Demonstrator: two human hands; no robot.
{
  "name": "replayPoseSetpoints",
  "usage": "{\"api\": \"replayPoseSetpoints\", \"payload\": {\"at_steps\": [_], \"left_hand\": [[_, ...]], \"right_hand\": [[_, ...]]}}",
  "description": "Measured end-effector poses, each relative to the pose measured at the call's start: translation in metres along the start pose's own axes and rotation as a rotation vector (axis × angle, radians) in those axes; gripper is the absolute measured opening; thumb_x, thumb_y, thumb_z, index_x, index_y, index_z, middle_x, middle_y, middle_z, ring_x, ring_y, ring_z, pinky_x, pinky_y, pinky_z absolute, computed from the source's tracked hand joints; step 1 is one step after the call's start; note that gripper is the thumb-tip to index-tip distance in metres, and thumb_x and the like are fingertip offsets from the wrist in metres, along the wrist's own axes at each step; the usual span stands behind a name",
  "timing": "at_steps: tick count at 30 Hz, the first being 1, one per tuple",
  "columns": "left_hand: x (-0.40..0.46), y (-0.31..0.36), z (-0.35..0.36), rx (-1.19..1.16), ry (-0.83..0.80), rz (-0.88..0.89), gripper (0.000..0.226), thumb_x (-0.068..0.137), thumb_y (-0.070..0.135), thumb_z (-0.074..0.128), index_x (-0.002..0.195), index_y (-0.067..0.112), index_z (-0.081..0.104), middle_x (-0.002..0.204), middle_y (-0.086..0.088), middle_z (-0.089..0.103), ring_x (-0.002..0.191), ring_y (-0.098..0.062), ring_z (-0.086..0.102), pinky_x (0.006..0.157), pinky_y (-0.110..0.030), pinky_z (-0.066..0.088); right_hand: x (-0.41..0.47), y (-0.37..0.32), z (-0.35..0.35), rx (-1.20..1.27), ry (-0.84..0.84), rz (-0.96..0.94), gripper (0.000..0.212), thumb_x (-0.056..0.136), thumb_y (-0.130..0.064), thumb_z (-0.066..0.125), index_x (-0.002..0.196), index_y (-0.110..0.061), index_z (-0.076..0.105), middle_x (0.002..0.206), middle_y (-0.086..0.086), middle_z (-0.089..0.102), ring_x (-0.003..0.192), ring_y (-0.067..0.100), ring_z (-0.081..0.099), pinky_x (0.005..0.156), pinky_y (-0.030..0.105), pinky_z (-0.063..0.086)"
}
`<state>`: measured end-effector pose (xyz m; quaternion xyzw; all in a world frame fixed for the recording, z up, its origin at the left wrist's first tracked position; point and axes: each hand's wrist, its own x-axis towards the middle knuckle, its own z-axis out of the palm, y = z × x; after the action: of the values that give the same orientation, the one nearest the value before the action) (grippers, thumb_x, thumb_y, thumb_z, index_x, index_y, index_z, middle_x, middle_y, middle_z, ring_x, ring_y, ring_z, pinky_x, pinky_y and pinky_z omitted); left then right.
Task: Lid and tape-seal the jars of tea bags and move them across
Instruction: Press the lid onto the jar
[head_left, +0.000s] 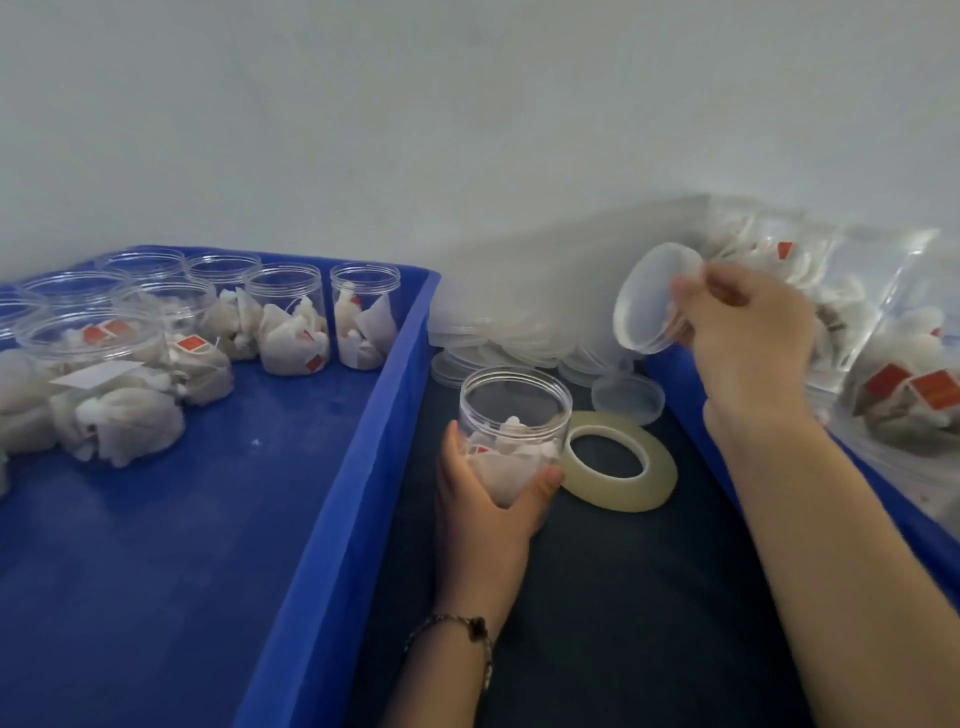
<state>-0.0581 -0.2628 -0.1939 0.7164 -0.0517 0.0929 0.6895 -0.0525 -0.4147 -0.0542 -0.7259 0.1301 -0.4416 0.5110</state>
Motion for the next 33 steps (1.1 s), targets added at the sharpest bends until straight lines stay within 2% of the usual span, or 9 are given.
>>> {"api": "replayPoseSetpoints", "payload": {"at_steps": [4, 7, 13, 16, 21, 26, 29, 31, 33], "left_hand": [[-0.004, 0.002, -0.001, -0.042, 0.046, -0.016, 0.090, 0.047, 0.048, 0.086, 0.122, 0.046, 0.036, 0.107, 0.030, 0.046, 0.095, 0.011, 0.049, 0.071, -0.011, 0.037], [-0.009, 0.005, 0.001, -0.012, 0.034, -0.034, 0.086, 0.034, 0.053, 0.085, 0.103, 0.049, 0.034, 0.106, 0.024, 0.047, 0.093, 0.007, 0.050, 0.070, -0.016, 0.043], [-0.010, 0.006, 0.003, 0.022, 0.016, -0.014, 0.087, 0.035, 0.051, 0.085, 0.102, 0.046, 0.030, 0.109, 0.022, 0.043, 0.096, 0.005, 0.048, 0.069, -0.015, 0.039], [-0.010, 0.006, 0.002, 0.027, 0.017, -0.008, 0.094, 0.033, 0.054, 0.082, 0.110, 0.043, 0.029, 0.111, 0.022, 0.042, 0.099, 0.003, 0.047, 0.073, -0.020, 0.041], [-0.007, 0.008, 0.001, 0.036, -0.040, -0.060, 0.096, 0.037, 0.054, 0.083, 0.109, 0.047, 0.019, 0.104, 0.028, 0.037, 0.093, 0.007, 0.045, 0.065, -0.016, 0.040], [-0.004, 0.010, 0.001, 0.039, -0.066, -0.127, 0.092, 0.033, 0.054, 0.081, 0.095, 0.055, 0.013, 0.097, 0.031, 0.033, 0.084, 0.009, 0.042, 0.058, -0.013, 0.035], [-0.003, 0.013, 0.004, 0.031, -0.061, -0.151, 0.093, 0.031, 0.053, 0.081, 0.092, 0.056, 0.011, 0.095, 0.030, 0.033, 0.081, 0.010, 0.040, 0.056, -0.014, 0.034], [-0.004, 0.016, 0.004, 0.047, -0.063, -0.168, 0.098, 0.034, 0.050, 0.084, 0.097, 0.055, 0.009, 0.092, 0.029, 0.032, 0.078, 0.009, 0.040, 0.054, -0.013, 0.032], [-0.004, 0.015, 0.002, 0.051, -0.061, -0.167, 0.100, 0.029, 0.059, 0.076, 0.106, 0.048, 0.014, 0.092, 0.028, 0.037, 0.079, 0.008, 0.045, 0.054, -0.013, 0.035]], "right_hand": [[-0.037, -0.013, -0.017, 0.431, -0.194, 0.320, 0.029, 0.087, -0.005, 0.063, 0.113, -0.016, 0.058, 0.077, 0.000, 0.070, 0.069, 0.012, 0.068, 0.060, 0.023, 0.056], [-0.039, -0.012, -0.018, 0.241, -0.525, 0.461, 0.020, 0.092, -0.001, 0.053, 0.103, -0.010, 0.067, 0.079, 0.007, 0.070, 0.059, 0.011, 0.065, 0.051, 0.018, 0.051], [-0.037, 0.001, -0.019, -0.283, -0.757, 0.109, 0.023, 0.091, -0.036, 0.058, 0.112, -0.032, 0.066, 0.092, -0.023, 0.066, 0.086, -0.006, 0.060, 0.077, 0.015, 0.048], [-0.037, 0.001, -0.017, -0.371, -0.899, -0.001, 0.069, 0.066, -0.069, 0.057, 0.124, -0.032, 0.060, 0.108, -0.025, 0.062, 0.100, -0.009, 0.057, 0.086, 0.015, 0.045], [-0.038, -0.004, -0.015, -0.395, -0.932, -0.118, 0.089, 0.042, -0.071, 0.067, 0.124, -0.037, 0.060, 0.119, -0.024, 0.058, 0.102, -0.005, 0.057, 0.091, 0.018, 0.045], [-0.042, -0.009, -0.013, -0.461, -0.926, -0.159, 0.082, 0.050, -0.061, 0.077, 0.125, -0.033, 0.060, 0.133, -0.019, 0.053, 0.108, -0.009, 0.049, 0.090, 0.011, 0.035], [-0.050, -0.022, -0.010, -0.679, -0.868, -0.180, 0.078, 0.055, -0.063, 0.074, 0.125, -0.031, 0.060, 0.131, -0.015, 0.055, 0.114, 0.001, 0.049, 0.090, 0.020, 0.039], [-0.061, -0.033, -0.005, -0.894, -0.766, -0.193, 0.073, 0.057, -0.075, 0.063, 0.114, -0.030, 0.065, 0.116, -0.010, 0.062, 0.097, 0.012, 0.051, 0.072, 0.029, 0.043], [-0.077, -0.042, 0.005, -1.069, -0.636, -0.195, 0.070, 0.062, -0.082, 0.055, 0.103, -0.026, 0.063, 0.090, -0.004, 0.058, 0.081, 0.016, 0.040, 0.053, 0.029, 0.029]]}}
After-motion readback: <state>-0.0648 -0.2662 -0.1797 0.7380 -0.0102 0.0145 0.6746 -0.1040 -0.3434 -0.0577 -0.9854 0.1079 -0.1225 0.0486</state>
